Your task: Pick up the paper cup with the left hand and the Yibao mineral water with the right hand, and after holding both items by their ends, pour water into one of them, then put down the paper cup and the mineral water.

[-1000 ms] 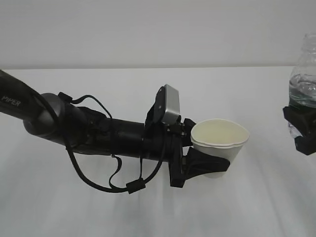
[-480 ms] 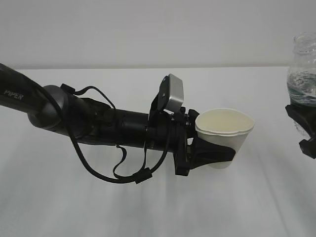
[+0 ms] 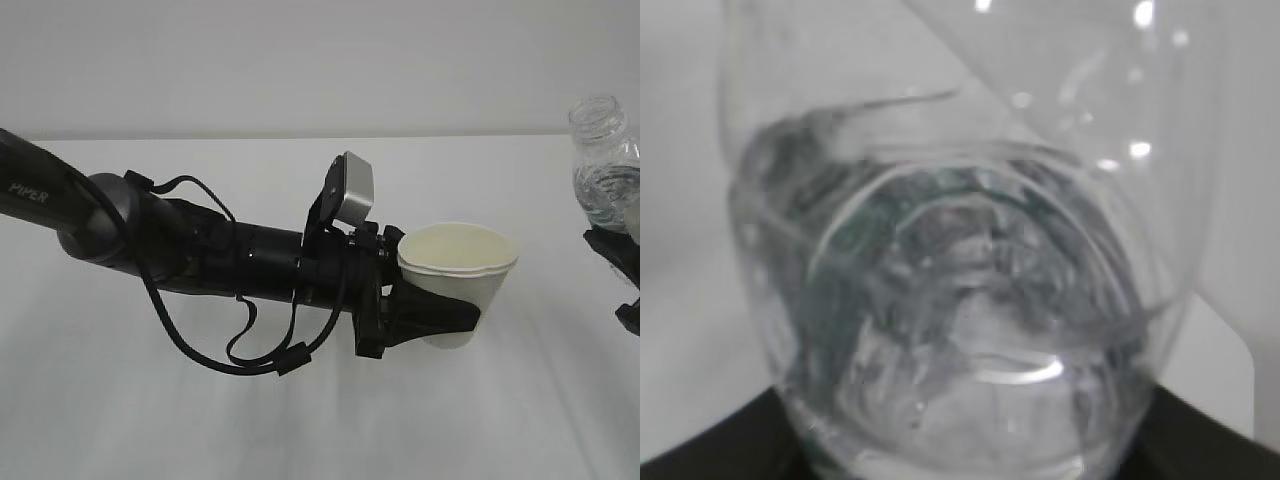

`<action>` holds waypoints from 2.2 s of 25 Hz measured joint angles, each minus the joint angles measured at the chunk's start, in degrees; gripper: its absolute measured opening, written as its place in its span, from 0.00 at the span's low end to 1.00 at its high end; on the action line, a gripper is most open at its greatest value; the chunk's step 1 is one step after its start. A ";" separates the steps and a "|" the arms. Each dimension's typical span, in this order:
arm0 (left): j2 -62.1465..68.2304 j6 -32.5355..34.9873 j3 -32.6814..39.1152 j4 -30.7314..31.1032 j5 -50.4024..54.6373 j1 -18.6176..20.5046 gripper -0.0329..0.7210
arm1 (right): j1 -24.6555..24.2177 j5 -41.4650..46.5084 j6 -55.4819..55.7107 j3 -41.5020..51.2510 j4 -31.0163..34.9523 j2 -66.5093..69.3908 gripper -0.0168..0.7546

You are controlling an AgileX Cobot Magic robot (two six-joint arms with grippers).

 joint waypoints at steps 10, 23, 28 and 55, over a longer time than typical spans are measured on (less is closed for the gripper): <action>0.00 -0.45 -0.09 0.62 0.31 -2.68 0.62 | 0.00 5.67 -3.00 -3.76 0.14 0.00 0.55; 0.00 -0.45 -3.39 -0.22 1.89 -2.68 0.62 | 0.00 8.07 -3.37 -3.89 -4.87 0.00 0.55; 0.60 -0.54 -3.39 -0.22 1.89 -2.68 0.62 | 0.00 9.30 -3.37 -3.89 -8.26 0.00 0.55; 0.70 -0.67 -3.39 -0.11 1.89 -2.68 0.62 | 0.00 12.89 -3.64 -4.23 -21.12 0.00 0.55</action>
